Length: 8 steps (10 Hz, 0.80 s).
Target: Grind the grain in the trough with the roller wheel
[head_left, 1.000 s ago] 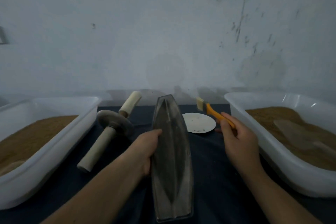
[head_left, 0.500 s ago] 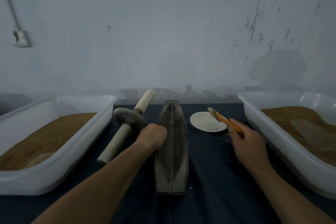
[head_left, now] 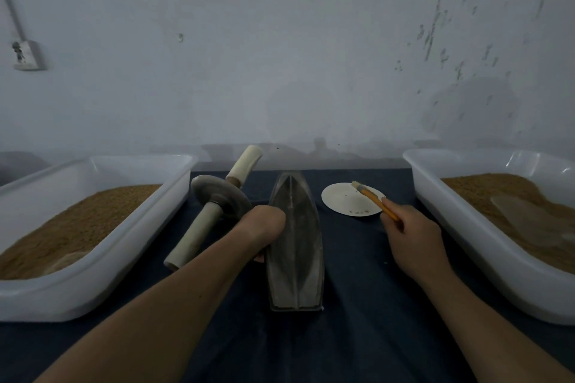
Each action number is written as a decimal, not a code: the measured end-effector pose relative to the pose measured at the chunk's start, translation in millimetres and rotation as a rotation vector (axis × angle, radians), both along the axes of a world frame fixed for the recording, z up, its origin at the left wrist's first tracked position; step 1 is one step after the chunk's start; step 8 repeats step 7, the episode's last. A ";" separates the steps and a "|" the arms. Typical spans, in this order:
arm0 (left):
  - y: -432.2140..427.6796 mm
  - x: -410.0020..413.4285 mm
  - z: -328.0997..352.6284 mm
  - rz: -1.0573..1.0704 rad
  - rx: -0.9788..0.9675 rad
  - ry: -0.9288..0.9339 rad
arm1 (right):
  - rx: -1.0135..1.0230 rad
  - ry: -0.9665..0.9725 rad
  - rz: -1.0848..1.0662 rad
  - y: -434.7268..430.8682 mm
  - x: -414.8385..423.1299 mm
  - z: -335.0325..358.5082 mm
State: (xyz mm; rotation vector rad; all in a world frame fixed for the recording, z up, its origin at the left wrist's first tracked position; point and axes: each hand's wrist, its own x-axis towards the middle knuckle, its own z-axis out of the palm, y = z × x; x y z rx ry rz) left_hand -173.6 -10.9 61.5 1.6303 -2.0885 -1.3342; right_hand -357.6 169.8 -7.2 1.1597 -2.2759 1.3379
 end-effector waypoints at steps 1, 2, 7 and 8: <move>4.9 2.9 3.4 -0.003 0.130 0.050 | 0.116 0.129 -0.019 -3.3 -0.4 -1.8; 7.7 9.2 3.2 -0.016 0.164 0.106 | 0.184 0.176 -0.039 -5.0 0.7 -3.0; 36.6 100.4 -16.2 -0.281 -0.270 0.286 | 0.536 0.147 -0.053 -7.4 10.6 -3.4; 36.6 100.4 -16.2 -0.281 -0.270 0.286 | 0.536 0.147 -0.053 -7.4 10.6 -3.4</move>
